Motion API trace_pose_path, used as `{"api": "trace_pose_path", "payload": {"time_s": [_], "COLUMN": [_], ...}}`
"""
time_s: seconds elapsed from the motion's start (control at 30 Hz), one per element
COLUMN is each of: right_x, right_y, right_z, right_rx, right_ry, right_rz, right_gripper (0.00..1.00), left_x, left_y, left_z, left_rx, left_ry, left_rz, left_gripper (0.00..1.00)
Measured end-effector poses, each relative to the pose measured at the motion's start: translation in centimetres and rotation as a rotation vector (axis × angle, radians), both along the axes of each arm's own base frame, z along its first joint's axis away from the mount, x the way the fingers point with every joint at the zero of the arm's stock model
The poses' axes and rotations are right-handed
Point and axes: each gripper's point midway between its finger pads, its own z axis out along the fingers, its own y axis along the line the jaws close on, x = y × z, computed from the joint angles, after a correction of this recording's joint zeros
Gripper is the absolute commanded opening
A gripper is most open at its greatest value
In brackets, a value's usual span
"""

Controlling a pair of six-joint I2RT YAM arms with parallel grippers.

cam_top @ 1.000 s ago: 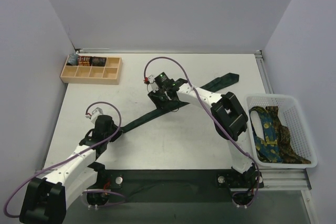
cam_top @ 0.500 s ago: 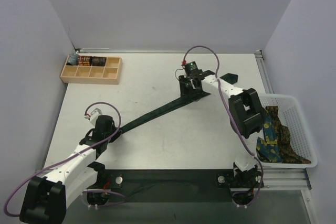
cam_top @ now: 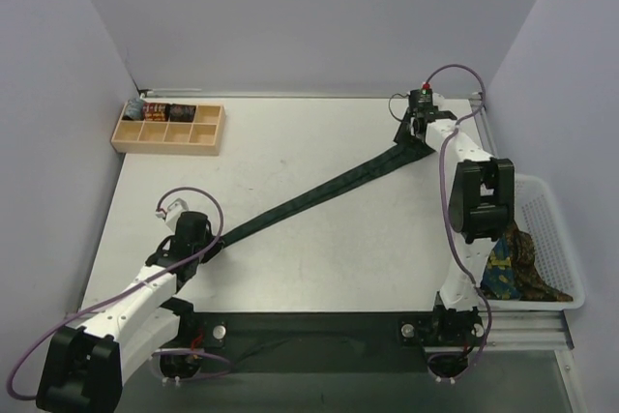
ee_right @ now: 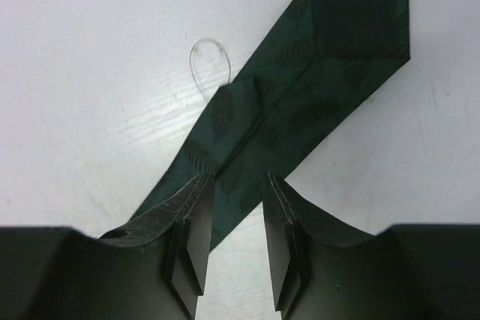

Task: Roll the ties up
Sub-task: Flatten the tie

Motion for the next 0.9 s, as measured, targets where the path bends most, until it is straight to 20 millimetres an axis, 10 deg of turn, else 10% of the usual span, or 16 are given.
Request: {"api": "trace_pose_path", "payload": {"time_s": [0.23, 0.9], "right_x": [3.6, 4.6], "right_y": [-2.0, -1.5], "right_z": [-0.6, -4.8], "right_rx": [0.039, 0.207], "right_ry": [-0.031, 0.032], "right_rz": [-0.053, -0.065], "right_gripper": [0.34, 0.33], "left_x": [-0.2, -0.8], "left_y": [0.1, 0.3], "left_z": [-0.1, 0.0], "left_rx": [0.007, 0.01], "left_ry": [0.013, 0.024], "left_rz": [-0.003, -0.001], "left_gripper": [0.0, 0.0]}}
